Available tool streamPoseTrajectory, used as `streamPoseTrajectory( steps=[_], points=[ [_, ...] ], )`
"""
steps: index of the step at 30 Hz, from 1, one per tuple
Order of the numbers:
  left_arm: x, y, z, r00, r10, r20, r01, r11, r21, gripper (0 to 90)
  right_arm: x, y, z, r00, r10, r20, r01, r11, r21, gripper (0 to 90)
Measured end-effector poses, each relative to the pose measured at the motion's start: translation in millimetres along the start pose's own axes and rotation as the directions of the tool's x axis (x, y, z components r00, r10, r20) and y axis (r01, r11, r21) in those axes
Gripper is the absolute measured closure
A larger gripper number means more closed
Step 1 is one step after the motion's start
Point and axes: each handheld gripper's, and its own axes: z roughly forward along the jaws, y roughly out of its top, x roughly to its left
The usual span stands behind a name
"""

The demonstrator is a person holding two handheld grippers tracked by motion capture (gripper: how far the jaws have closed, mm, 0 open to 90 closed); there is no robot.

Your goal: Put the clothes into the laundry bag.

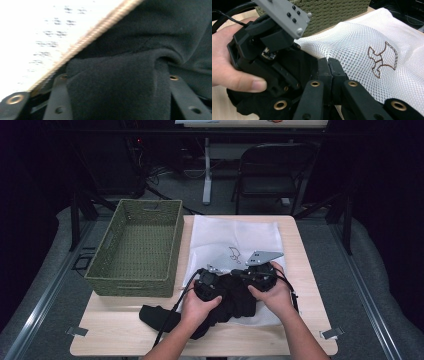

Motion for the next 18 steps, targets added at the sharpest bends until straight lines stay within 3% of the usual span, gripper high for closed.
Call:
streamPoseTrajectory(
  steps=[6, 18],
  points=[
    [-3.8, -1.3, -8.3, 0.9989, 0.038, 0.028, -0.038, 0.9993, -0.007, 29.2, -4.3, -3.8, 3.4, 0.9999, 0.014, 0.005, -0.014, 1.0, 0.01, 89.2],
    [-7.6, -5.5, -41.3, 0.995, 0.068, 0.073, -0.066, 0.9973, -0.032, 25.9, -5.3, -4.2, 3.9, 0.9998, 0.013, 0.012, -0.013, 1.0, 0.012, 89.2]
  ],
)
